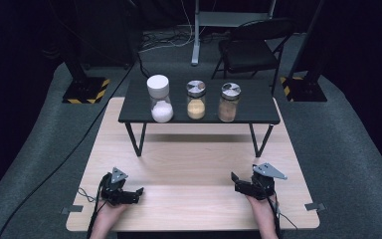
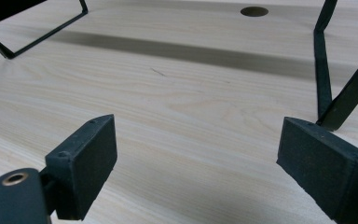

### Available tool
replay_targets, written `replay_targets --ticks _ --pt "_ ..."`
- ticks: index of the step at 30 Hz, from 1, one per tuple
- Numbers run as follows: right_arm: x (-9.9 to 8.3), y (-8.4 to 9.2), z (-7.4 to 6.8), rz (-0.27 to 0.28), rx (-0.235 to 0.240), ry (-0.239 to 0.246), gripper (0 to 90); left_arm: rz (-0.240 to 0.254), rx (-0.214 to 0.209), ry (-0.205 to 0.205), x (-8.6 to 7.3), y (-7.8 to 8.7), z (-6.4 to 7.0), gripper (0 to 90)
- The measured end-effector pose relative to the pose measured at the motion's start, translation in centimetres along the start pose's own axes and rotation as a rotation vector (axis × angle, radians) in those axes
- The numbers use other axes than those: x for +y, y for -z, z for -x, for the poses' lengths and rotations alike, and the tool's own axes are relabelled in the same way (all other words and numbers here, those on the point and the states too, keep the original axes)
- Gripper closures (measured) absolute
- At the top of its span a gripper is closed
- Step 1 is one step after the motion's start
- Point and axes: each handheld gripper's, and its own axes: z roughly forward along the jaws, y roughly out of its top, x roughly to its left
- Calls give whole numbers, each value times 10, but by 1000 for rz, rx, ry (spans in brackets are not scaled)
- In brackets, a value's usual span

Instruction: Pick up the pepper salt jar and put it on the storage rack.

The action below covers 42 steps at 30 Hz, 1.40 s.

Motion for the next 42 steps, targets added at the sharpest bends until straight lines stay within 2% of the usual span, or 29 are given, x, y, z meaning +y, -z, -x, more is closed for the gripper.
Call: replay_targets --ticks 9,22,31,40,42 --pt "-14 -6 7 -41 -21 -7 109 0 0 0 0 0 0 2" --pt "-24 -18 8 -150 -12 0 109 1 0 1 0 0 0 2" --pt "-28 -24 7 -209 -25 31 108 0 0 0 0 0 0 2" --pt "-29 -26 0 -247 -56 97 106 0 0 0 0 0 0 2" --pt "-29 -26 0 -247 -55 97 106 0 0 1 0 0 0 2"
